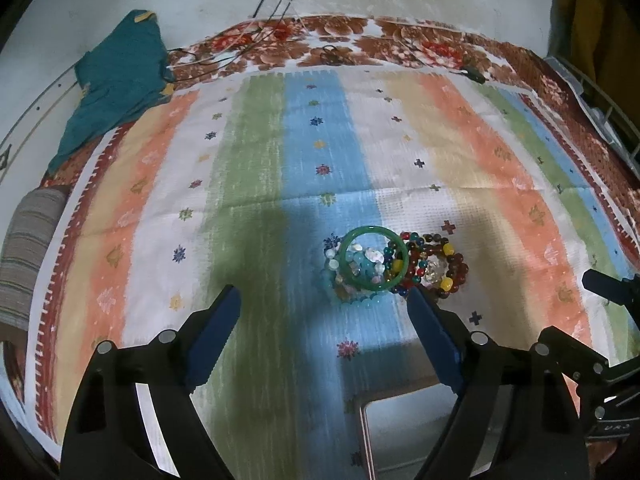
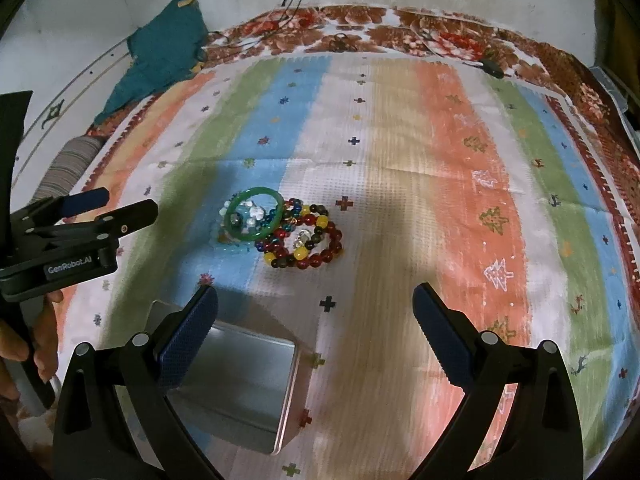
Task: Organize jewelry
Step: 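Move both tools forward toward the jewelry pile beside the silver tin, then grasp the green jade bangle with the left tool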
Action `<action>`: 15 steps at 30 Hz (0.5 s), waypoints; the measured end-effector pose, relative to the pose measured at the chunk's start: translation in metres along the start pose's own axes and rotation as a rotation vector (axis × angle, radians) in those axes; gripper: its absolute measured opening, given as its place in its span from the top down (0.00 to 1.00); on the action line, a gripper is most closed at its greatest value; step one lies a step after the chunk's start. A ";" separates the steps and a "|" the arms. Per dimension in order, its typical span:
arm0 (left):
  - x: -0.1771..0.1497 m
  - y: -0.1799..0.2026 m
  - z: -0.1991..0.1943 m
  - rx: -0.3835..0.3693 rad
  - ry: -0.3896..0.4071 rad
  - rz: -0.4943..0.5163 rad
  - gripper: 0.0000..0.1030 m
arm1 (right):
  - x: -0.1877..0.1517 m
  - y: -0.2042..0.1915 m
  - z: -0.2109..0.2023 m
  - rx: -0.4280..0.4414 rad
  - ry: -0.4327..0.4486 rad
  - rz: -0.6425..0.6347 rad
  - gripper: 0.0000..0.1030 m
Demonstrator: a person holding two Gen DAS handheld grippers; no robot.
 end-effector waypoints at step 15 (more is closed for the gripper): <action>0.008 0.003 0.054 0.010 -0.070 0.039 0.20 | 0.007 0.006 0.044 -0.009 -0.051 -0.004 0.04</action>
Point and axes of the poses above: each gripper's, at about its wrist camera, not at the fingertips, and z roughly the way its jaws point, y to its right, x to its top, the point moved 5 cm from there along z, roughly the way its jaws point, and after that the axes turned 15 degrees about y, right-handed, at the moved point
